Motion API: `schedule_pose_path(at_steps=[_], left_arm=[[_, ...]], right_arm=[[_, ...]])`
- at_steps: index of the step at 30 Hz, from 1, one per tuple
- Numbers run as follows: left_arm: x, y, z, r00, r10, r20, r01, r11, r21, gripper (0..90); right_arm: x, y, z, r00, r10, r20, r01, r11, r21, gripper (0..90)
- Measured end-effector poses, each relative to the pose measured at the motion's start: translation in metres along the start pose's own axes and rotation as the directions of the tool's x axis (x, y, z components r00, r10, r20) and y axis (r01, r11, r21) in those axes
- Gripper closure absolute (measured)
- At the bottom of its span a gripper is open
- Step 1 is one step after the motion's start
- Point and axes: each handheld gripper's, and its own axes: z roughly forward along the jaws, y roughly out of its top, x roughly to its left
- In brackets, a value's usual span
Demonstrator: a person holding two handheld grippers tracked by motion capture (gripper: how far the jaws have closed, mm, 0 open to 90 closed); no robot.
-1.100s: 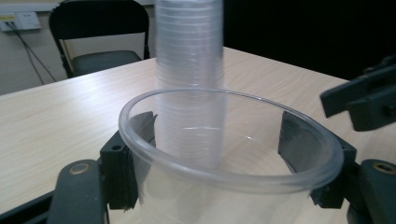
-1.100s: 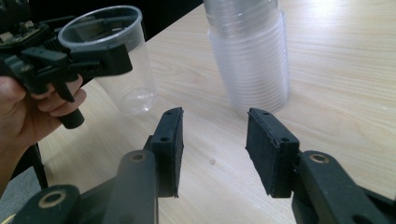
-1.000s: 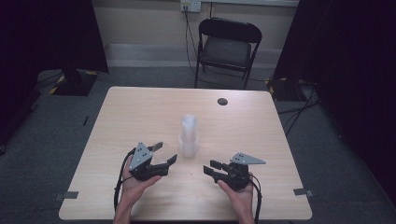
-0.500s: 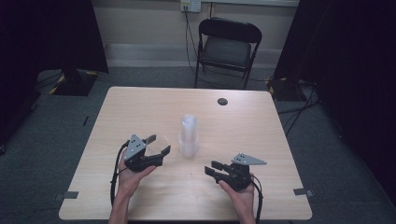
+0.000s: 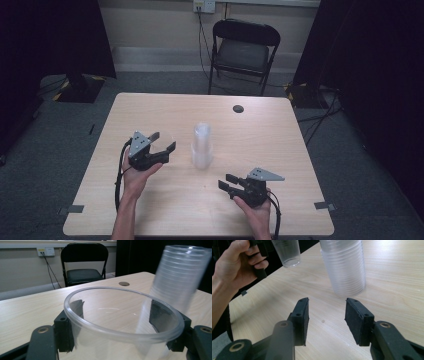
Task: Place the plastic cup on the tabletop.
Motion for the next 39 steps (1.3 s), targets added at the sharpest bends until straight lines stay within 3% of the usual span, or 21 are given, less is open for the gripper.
schedule_pose_path(at_steps=[3,7,12,16,19,24,39], left_arm=[[0.005,0.000,0.004,0.9998,-0.015,0.014,0.015,0.9999,-0.008,27.3],[0.012,-0.003,0.014,0.9990,-0.043,-0.011,0.043,0.9990,0.009,27.0],[0.018,-0.009,0.022,0.9985,-0.052,-0.014,0.053,0.9979,0.037,26.6],[0.024,-0.015,0.031,0.9962,-0.084,-0.020,0.085,0.9955,0.042,26.4],[0.026,-0.018,0.035,0.9967,-0.076,-0.027,0.077,0.9961,0.042,26.3],[0.030,-0.022,0.038,0.9950,-0.096,-0.029,0.098,0.9930,0.067,24.8],[0.032,-0.029,0.045,0.9965,-0.071,-0.043,0.075,0.9920,0.101,24.6]], right_arm=[[0.001,0.000,-0.001,1.0000,-0.002,0.006,0.002,1.000,0.001,54.1],[0.000,-0.003,-0.003,1.0000,0.005,0.003,-0.005,1.000,-0.007,54.1],[-0.001,-0.004,-0.004,0.9999,0.010,0.001,-0.010,1.000,-0.008,54.0],[-0.002,-0.004,-0.003,0.9999,0.011,-0.003,-0.011,1.000,-0.008,53.6],[-0.002,-0.004,-0.002,0.9999,0.009,-0.003,-0.009,1.000,-0.006,53.6],[-0.001,-0.004,0.000,1.0000,0.008,-0.004,-0.008,1.000,0.004,53.7],[-0.002,-0.005,0.001,0.9999,0.014,-0.006,-0.014,1.000,0.006,53.6]])
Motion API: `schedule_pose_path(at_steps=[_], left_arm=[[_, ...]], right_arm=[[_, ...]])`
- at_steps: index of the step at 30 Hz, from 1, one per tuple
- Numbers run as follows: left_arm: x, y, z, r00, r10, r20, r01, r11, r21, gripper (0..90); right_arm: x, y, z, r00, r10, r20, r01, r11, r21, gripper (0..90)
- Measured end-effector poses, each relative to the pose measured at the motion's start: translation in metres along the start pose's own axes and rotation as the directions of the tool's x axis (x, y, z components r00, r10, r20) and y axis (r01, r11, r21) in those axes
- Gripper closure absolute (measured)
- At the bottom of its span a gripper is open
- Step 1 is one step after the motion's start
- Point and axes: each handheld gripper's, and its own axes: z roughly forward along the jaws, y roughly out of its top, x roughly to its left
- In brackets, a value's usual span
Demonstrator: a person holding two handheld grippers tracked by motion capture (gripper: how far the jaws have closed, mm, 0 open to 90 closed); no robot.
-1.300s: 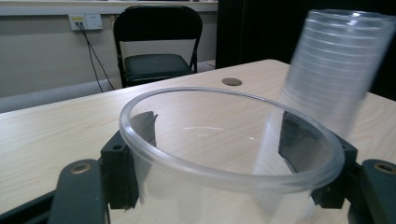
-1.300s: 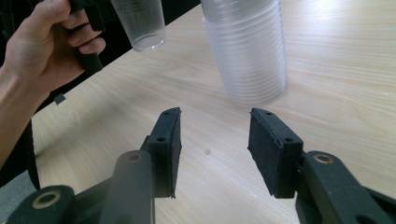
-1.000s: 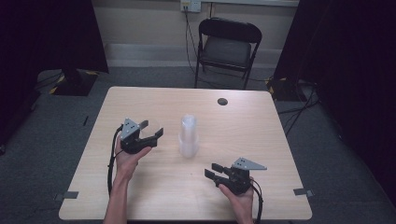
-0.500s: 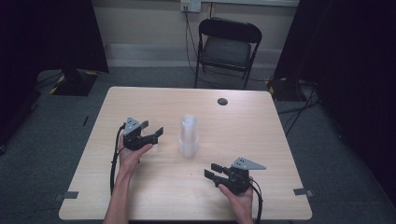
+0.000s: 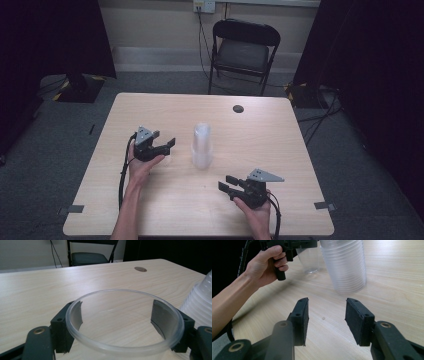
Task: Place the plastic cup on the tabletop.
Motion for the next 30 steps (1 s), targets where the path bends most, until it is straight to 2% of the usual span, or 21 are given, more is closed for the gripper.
schedule_pose_path(at_steps=[2,4,7,11,14,20,21,23,26,28,30], left_arm=[[0.000,0.000,-0.001,1.0000,-0.006,0.001,0.006,1.0000,0.005,24.6],[-0.004,0.001,-0.001,0.9997,0.023,-0.011,-0.023,0.9996,0.019,23.6],[-0.005,0.000,-0.001,0.9998,0.020,-0.003,-0.020,0.9995,0.023,23.8],[-0.008,-0.001,0.000,0.9997,0.026,-0.001,-0.026,0.9978,0.060,23.5],[-0.010,-0.002,0.000,0.9993,0.038,-0.002,-0.037,0.9979,0.053,22.8],[-0.012,-0.009,0.002,0.9993,0.038,0.005,-0.038,0.9965,0.074,20.2],[-0.013,-0.010,0.002,0.9988,0.050,-0.002,-0.049,0.9957,0.079,19.4],[-0.014,-0.009,0.001,0.9989,0.044,0.013,-0.045,0.9958,0.080,19.1],[-0.013,-0.009,0.000,0.9985,0.054,0.003,-0.054,0.9951,0.083,18.0],[-0.012,-0.011,-0.001,0.9995,0.033,0.005,-0.033,0.9956,0.088,16.5],[-0.013,-0.011,-0.002,0.9992,0.039,0.000,-0.039,0.9939,0.103,15.6]], right_arm=[[0.000,0.000,0.001,1.0000,0.002,0.000,-0.002,1.000,0.000,53.6],[0.000,0.000,0.002,1.0000,0.005,0.001,-0.005,1.000,0.006,53.3],[-0.001,-0.001,0.002,1.0000,0.007,0.002,-0.007,1.000,0.007,53.3],[-0.001,-0.001,0.001,0.9999,0.008,0.006,-0.008,1.000,0.006,53.0],[-0.001,-0.001,0.002,0.9999,0.011,0.008,-0.011,1.000,0.015,52.6],[-0.001,-0.002,0.002,0.9999,0.012,0.006,-0.012,1.000,0.013,52.4],[-0.001,-0.002,0.001,0.9999,0.012,0.006,-0.012,1.000,0.013,52.5],[-0.001,-0.002,0.002,0.9999,0.011,0.008,-0.011,1.000,0.015,52.5],[0.000,-0.002,0.002,0.9999,0.010,0.008,-0.010,1.000,0.015,52.5],[0.000,-0.002,0.001,0.9999,0.013,0.007,-0.013,1.000,0.010,52.5],[-0.001,-0.002,0.001,0.9999,0.011,0.007,-0.011,1.000,0.007,52.4]])
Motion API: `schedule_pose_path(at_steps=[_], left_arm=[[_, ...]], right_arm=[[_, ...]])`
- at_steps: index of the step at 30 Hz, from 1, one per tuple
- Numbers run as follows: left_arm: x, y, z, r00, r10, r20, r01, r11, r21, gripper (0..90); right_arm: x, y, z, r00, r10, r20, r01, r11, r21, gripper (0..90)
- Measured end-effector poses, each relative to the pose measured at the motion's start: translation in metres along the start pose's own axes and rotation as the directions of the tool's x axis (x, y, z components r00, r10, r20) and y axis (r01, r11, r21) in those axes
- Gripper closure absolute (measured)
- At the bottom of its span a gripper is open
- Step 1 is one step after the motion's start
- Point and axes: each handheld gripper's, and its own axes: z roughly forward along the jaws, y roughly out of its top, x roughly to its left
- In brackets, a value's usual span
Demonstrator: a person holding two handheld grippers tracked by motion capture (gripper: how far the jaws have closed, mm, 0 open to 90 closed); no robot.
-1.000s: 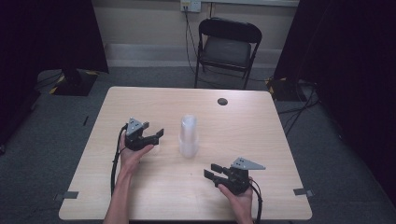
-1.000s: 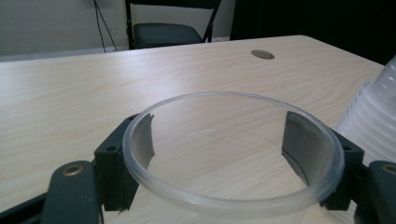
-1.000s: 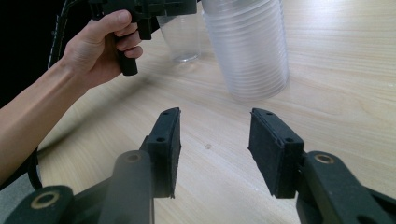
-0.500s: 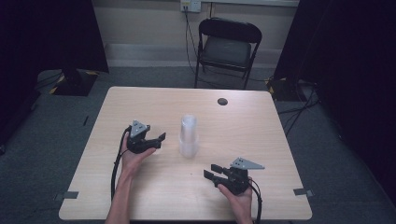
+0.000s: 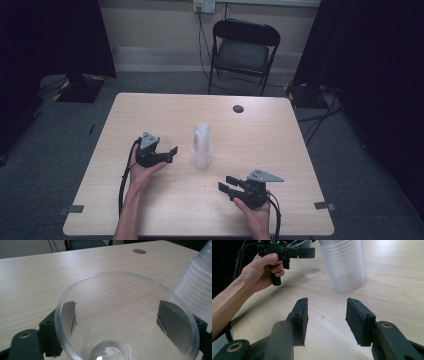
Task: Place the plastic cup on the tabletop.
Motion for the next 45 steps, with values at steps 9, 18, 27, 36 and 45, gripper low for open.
schedule_pose_path(at_steps=[9,18,27,36,45], left_arm=[[-0.001,-0.009,0.000,0.9999,-0.011,-0.006,0.011,0.9988,0.047,15.6],[-0.001,-0.018,-0.012,0.9983,-0.049,-0.031,0.052,0.9958,0.076,15.8],[-0.003,-0.020,-0.031,0.9944,-0.083,-0.065,0.089,0.9925,0.084,16.3],[-0.007,-0.023,-0.065,0.9910,-0.119,-0.061,0.122,0.9919,0.036,15.7],[-0.015,-0.033,-0.098,0.9835,-0.162,-0.081,0.162,0.9867,0.001,15.8]], right_arm=[[-0.001,-0.001,-0.002,1.0000,0.005,0.006,-0.005,1.000,-0.002,51.6],[-0.007,-0.003,-0.009,0.9995,0.022,0.022,-0.022,1.000,-0.018,50.6],[-0.010,-0.003,-0.014,0.9988,0.032,0.038,-0.031,0.999,-0.028,50.3],[-0.016,-0.006,-0.022,0.9967,0.048,0.066,-0.045,0.998,-0.036,50.0],[-0.020,-0.009,-0.031,0.9946,0.055,0.088,-0.051,0.997,-0.055,49.9]])
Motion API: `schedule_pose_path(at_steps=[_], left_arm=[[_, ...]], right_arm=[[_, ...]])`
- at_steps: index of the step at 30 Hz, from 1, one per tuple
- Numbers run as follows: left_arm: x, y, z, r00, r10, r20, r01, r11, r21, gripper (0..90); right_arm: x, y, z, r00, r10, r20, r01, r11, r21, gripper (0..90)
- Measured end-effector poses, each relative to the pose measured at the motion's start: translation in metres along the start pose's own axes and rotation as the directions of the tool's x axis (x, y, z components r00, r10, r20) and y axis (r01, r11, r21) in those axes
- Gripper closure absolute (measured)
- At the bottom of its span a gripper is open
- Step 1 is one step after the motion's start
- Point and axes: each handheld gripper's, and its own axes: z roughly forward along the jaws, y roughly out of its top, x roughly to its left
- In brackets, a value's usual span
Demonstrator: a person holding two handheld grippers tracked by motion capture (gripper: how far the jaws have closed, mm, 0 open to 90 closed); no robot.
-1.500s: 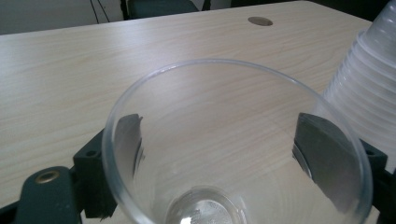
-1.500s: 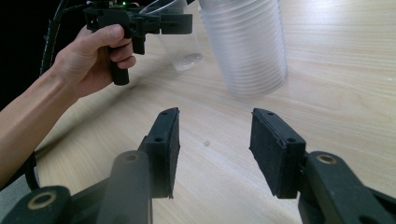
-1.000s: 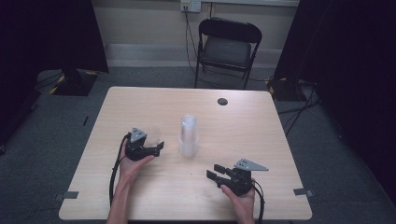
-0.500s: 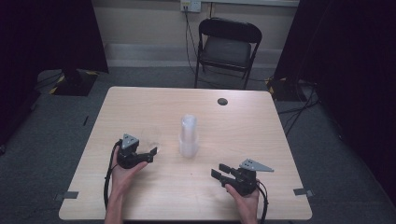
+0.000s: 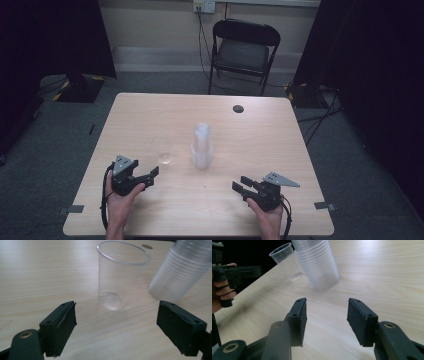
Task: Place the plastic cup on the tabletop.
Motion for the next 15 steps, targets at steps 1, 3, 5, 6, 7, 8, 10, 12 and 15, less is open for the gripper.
schedule_pose_path(at_steps=[1,3,5,6,7,8,10,12,15], left_arm=[[-0.001,-0.001,-0.002,0.9999,-0.007,0.011,0.007,1.0000,-0.001,15.8],[-0.005,-0.005,-0.006,0.9999,-0.002,0.013,0.002,0.9999,0.012,16.2],[-0.009,-0.011,-0.011,0.9995,0.031,0.002,-0.031,0.9992,0.026,16.2],[-0.012,-0.016,-0.017,0.9998,0.018,0.008,-0.018,0.9998,0.011,16.2],[-0.012,-0.016,-0.017,0.9998,0.018,0.008,-0.018,0.9998,0.011,16.2],[-0.013,-0.018,-0.020,0.9997,0.024,-0.006,-0.024,0.9996,0.012,16.2],[-0.016,-0.023,-0.025,0.9993,0.038,-0.003,-0.038,0.9991,0.020,16.2],[-0.018,-0.030,-0.030,0.9991,0.043,-0.004,-0.043,0.9989,0.016,16.2],[-0.018,-0.032,-0.030,0.9992,0.039,-0.008,-0.039,0.9989,0.025,16.2]], right_arm=[[0.000,0.000,0.000,1.0000,0.000,0.000,0.000,1.000,0.000,49.9],[-0.001,0.000,-0.002,1.0000,0.005,-0.002,-0.005,1.000,-0.011,50.0],[-0.001,-0.001,-0.003,0.9997,0.018,-0.015,-0.018,1.000,-0.023,49.8],[-0.001,-0.001,-0.004,0.9998,0.015,-0.010,-0.015,1.000,-0.025,49.3],[-0.001,-0.001,-0.004,0.9998,0.015,-0.010,-0.015,1.000,-0.025,49.3],[-0.001,-0.002,-0.004,0.9999,0.011,-0.005,-0.012,1.000,-0.022,49.3],[-0.001,-0.002,-0.004,0.9999,0.008,0.007,-0.008,1.000,-0.014,49.1],[0.001,-0.003,-0.004,0.9998,-0.005,0.022,0.005,1.000,-0.009,48.9],[0.002,-0.003,-0.005,0.9989,-0.016,0.044,0.016,1.000,0.000,48.5]])
